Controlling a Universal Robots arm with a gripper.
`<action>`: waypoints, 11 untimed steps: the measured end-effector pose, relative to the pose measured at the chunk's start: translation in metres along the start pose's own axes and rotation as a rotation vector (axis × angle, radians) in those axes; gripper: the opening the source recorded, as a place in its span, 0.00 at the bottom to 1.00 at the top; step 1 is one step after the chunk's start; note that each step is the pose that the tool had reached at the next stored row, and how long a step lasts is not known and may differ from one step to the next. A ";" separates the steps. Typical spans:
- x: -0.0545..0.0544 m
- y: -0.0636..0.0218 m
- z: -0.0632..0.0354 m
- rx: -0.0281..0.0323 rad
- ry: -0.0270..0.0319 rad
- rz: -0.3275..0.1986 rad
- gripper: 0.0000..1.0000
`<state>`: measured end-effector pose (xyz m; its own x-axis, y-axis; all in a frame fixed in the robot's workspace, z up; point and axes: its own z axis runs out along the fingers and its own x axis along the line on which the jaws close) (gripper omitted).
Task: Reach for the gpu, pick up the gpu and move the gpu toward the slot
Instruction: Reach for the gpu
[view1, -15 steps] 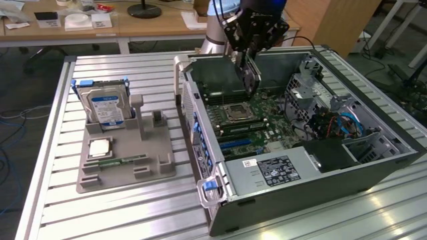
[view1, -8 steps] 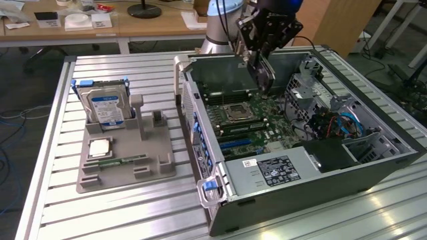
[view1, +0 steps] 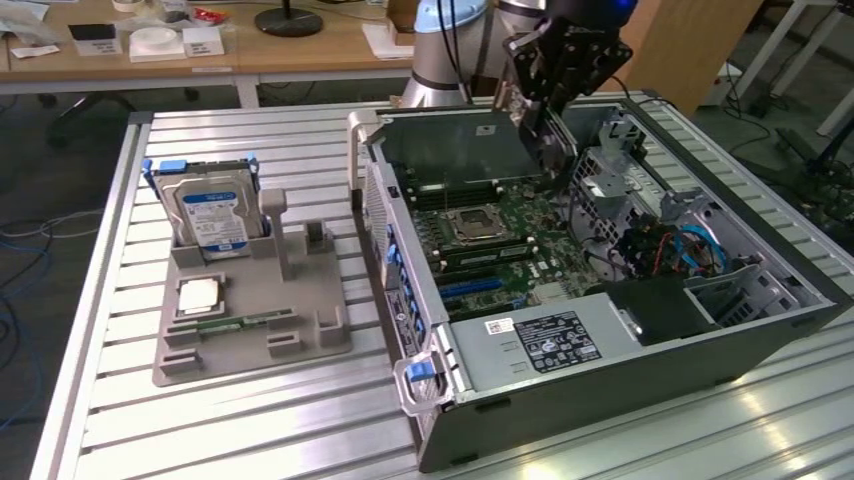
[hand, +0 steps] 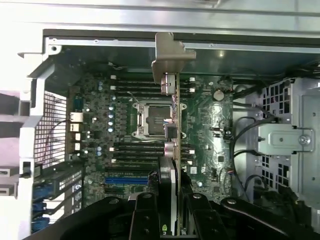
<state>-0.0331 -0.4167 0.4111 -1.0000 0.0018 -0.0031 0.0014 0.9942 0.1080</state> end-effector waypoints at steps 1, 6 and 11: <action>-0.004 0.0000 0.0000 0.0001 0.0000 0.000 0.27; -0.020 0.0000 0.0002 0.0001 -0.0002 0.002 0.27; -0.036 0.0000 0.0004 0.0000 -0.0004 0.003 0.27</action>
<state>0.0033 -0.4167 0.4108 -1.0000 0.0051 -0.0032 0.0047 0.9941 0.1080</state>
